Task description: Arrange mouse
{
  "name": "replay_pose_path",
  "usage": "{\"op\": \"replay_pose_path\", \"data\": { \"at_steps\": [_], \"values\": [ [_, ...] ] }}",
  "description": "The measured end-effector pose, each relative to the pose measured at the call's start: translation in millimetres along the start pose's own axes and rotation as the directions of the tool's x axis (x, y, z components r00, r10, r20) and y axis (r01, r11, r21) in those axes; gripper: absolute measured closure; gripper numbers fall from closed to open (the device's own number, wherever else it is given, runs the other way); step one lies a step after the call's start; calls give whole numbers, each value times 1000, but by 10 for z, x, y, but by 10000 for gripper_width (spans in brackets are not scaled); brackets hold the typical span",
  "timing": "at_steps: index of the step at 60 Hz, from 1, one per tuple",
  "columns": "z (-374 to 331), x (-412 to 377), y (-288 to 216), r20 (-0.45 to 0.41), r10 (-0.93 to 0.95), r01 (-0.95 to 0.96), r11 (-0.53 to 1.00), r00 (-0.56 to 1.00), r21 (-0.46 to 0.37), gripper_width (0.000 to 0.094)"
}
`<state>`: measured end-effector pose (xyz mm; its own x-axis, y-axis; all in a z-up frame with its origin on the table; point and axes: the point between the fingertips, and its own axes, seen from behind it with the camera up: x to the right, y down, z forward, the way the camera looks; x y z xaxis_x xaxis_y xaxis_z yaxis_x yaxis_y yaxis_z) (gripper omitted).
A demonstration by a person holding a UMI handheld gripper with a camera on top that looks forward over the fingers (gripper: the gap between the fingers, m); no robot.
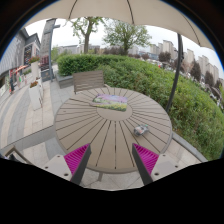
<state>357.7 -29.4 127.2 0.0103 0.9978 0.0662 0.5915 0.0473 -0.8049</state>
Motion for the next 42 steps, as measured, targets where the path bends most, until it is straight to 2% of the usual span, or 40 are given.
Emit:
{"op": "replay_pose_path", "data": {
  "at_steps": [6, 15, 29, 42],
  "values": [
    [161, 445, 60, -69, 37, -36, 999, 997, 12, 78],
    [367, 893, 112, -98, 60, -54, 997, 993, 55, 75],
    [971, 1052, 117, -59, 97, -89, 988, 994, 128, 76],
    [1626, 1231, 154, -74, 118, -112, 990, 990, 81, 76]
  ]
}}
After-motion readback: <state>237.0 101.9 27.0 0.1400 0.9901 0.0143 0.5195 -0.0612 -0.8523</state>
